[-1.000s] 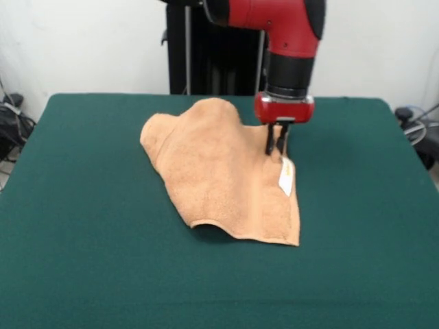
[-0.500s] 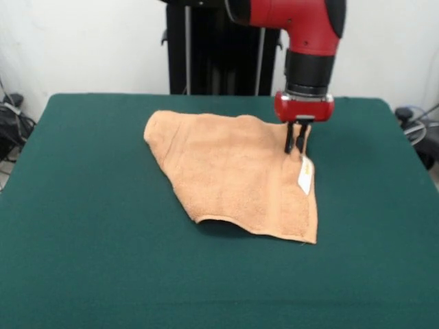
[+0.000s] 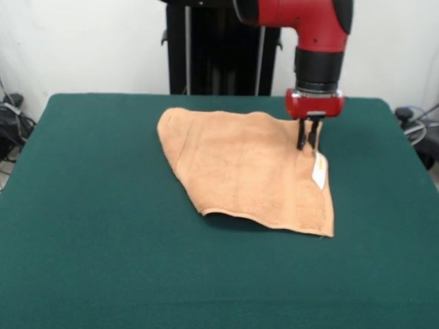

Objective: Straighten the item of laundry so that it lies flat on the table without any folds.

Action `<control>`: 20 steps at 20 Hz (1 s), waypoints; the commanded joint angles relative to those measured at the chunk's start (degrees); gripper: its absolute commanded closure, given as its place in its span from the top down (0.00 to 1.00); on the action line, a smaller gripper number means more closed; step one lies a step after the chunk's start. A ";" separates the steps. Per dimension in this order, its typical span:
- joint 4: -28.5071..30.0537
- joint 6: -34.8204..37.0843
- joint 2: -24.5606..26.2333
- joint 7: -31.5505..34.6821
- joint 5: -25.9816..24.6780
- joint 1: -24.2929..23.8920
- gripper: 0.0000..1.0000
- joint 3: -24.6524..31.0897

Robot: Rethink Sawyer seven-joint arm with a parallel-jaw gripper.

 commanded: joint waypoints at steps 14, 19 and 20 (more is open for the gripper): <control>9.58 -0.56 -6.50 30.46 14.51 2.04 0.00 23.16; 8.54 -1.34 -5.38 30.44 14.10 3.41 0.00 22.27; 8.15 -0.94 -5.21 29.63 13.38 3.27 0.00 21.84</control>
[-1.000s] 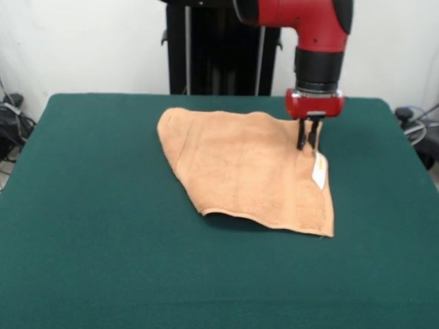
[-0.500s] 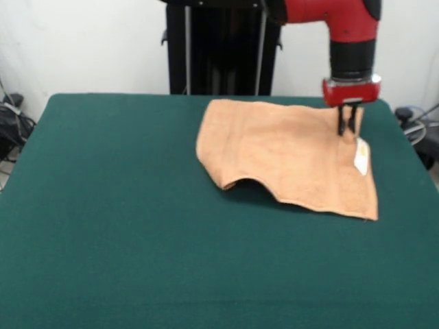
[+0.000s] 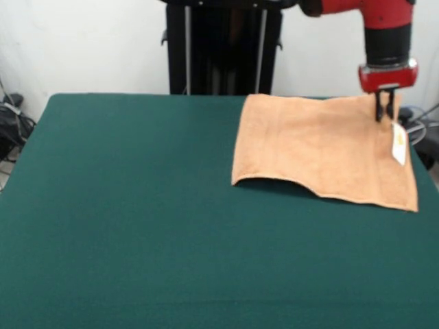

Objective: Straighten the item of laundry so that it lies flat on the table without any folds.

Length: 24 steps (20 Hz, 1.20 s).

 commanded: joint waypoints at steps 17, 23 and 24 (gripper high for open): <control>-5.50 -4.92 5.68 9.81 -2.44 2.11 1.00 -2.57; -1.51 10.97 -8.98 4.28 0.74 2.58 1.00 -6.43; -1.29 14.43 -11.73 2.94 1.21 3.07 1.00 -7.78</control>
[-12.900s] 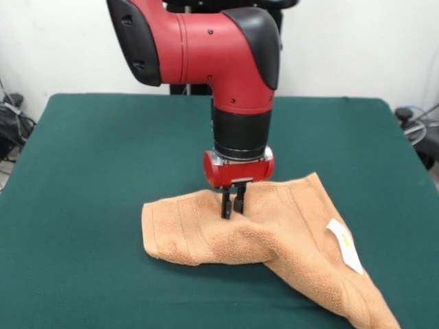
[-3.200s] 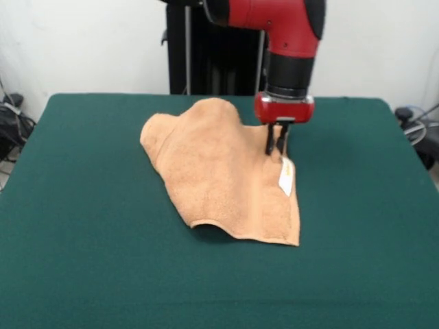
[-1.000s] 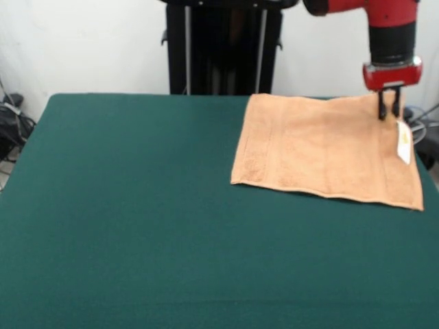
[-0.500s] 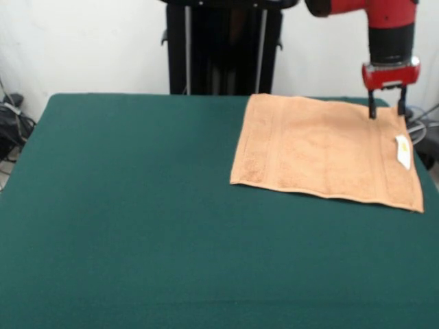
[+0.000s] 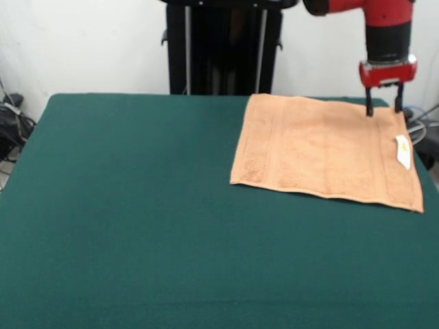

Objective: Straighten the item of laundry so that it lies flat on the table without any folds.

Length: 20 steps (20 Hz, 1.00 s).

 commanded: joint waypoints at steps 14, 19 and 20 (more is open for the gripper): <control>-7.26 26.88 -18.80 -0.18 -6.69 -0.33 1.00 -15.30; -7.03 27.29 -19.63 0.82 -9.70 -2.23 1.00 -14.88; -6.90 27.37 -19.74 0.98 -10.18 -2.67 1.00 -14.66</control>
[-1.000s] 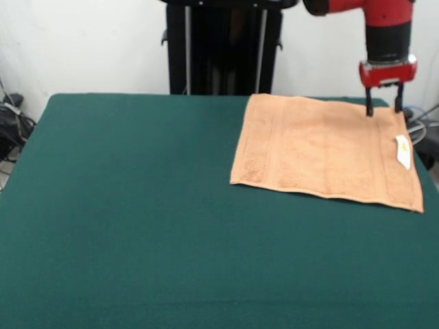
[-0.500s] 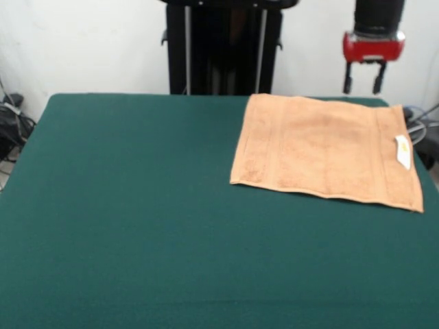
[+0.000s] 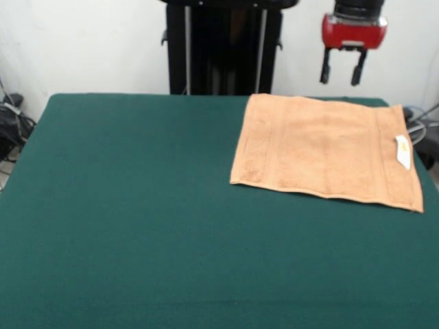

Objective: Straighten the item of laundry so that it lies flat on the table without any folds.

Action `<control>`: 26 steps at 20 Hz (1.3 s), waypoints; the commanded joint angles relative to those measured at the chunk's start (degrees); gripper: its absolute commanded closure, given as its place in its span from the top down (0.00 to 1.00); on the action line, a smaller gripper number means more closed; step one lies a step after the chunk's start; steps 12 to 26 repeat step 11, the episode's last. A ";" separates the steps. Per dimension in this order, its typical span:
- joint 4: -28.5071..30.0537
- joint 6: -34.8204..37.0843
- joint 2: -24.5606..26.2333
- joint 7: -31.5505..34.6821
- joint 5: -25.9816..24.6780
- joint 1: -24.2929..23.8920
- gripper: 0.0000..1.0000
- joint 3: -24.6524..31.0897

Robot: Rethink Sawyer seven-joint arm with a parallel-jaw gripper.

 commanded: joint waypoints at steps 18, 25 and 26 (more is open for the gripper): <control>-4.40 1.36 0.99 3.61 -6.37 -3.22 1.00 -0.58; -4.40 1.36 0.99 3.61 -6.37 -3.22 1.00 -0.58; -4.40 1.36 0.99 3.61 -6.37 -3.22 1.00 -0.58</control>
